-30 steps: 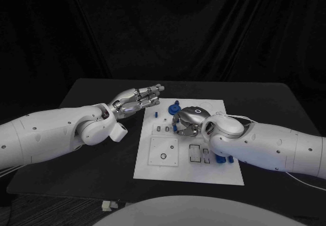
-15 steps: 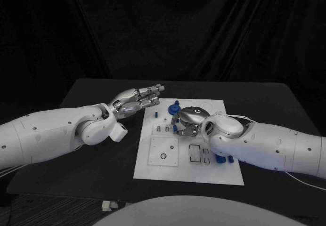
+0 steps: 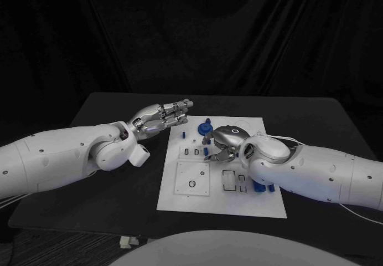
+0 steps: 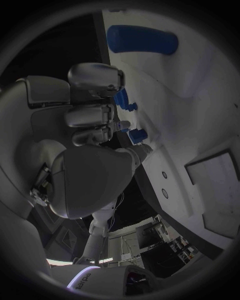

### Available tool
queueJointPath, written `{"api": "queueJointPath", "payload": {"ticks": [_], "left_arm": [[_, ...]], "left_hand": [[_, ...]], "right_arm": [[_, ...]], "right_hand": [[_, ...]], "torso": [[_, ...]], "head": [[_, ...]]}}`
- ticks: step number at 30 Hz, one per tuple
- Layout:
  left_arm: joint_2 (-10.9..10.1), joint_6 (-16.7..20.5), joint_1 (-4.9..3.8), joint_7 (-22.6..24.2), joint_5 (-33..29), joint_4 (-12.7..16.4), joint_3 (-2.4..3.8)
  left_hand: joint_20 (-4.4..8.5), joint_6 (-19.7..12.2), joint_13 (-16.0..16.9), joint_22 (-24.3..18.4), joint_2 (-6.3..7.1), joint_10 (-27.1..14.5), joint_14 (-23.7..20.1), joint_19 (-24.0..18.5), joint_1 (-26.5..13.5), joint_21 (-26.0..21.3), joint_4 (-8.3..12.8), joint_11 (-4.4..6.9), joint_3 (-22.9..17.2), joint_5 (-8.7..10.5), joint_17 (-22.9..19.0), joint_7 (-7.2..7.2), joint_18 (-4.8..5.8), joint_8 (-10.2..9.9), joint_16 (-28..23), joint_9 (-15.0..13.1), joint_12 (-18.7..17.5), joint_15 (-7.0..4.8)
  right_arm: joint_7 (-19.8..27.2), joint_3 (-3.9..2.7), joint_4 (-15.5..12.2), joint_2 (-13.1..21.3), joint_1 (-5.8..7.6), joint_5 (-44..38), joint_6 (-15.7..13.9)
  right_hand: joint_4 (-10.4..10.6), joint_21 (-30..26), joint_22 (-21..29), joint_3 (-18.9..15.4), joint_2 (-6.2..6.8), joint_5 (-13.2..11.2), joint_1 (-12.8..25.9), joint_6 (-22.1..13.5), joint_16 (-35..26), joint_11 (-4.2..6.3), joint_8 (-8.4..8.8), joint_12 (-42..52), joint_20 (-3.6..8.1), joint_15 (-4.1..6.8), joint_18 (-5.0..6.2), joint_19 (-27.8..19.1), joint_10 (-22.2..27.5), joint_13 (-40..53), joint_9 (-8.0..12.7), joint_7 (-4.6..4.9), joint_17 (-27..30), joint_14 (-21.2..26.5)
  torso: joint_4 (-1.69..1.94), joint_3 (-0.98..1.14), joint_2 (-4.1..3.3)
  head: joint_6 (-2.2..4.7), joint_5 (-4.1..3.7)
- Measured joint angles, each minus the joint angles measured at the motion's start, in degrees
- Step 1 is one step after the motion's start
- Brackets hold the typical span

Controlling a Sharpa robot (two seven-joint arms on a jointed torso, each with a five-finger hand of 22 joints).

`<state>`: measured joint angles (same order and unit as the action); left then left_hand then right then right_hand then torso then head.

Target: Assemble the parts on the task board

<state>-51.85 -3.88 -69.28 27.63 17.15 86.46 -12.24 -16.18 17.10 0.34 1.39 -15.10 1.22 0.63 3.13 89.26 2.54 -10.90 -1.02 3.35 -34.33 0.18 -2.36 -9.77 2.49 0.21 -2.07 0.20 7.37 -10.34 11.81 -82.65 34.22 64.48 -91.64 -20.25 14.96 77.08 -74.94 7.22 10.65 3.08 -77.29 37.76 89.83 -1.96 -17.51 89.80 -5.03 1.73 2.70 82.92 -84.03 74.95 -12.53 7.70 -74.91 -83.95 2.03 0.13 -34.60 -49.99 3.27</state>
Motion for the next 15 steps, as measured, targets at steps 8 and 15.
{"api": "queueJointPath", "payload": {"ticks": [8,15], "left_arm": [[-0.17,0.09,0.00,0.08,0.00,0.12,0.00],[-0.97,1.96,-0.05,0.63,0.01,1.05,0.01]], "left_hand": [[0.00,-0.81,0.00,0.00,0.08,-0.14,0.00,0.00,-0.57,0.25,-0.72,-0.12,-0.28,1.16,0.00,0.15,0.00,-0.23,0.00,0.04,0.00,0.00],[-0.53,-2.86,1.24,1.49,3.32,4.45,6.10,5.11,-6.12,4.21,-5.81,-4.71,4.83,16.18,1.54,1.10,0.01,-0.40,2.10,0.18,1.22,1.93]], "right_arm": [[0.64,0.05,-5.80,4.86,2.39,0.21,-2.66],[2.02,-0.03,-12.60,12.06,7.04,1.24,-6.33]], "right_hand": [[1.97,-0.25,0.01,-5.87,0.86,-0.03,3.06,0.00,0.00,0.00,-0.14,0.00,0.16,0.00,0.00,-0.16,0.00,-0.01,0.94,0.00,0.00,0.00],[1.83,-1.02,0.01,-7.05,-1.08,-0.03,5.19,2.37,-0.22,-0.42,-1.80,0.00,-0.05,-0.43,0.00,-0.36,0.00,-0.01,1.05,0.18,0.00,0.01]], "torso": [[0.00,-0.01,0.03],[0.03,-0.02,0.07]], "head": [[0.00,0.34],[0.00,-0.15]]}}
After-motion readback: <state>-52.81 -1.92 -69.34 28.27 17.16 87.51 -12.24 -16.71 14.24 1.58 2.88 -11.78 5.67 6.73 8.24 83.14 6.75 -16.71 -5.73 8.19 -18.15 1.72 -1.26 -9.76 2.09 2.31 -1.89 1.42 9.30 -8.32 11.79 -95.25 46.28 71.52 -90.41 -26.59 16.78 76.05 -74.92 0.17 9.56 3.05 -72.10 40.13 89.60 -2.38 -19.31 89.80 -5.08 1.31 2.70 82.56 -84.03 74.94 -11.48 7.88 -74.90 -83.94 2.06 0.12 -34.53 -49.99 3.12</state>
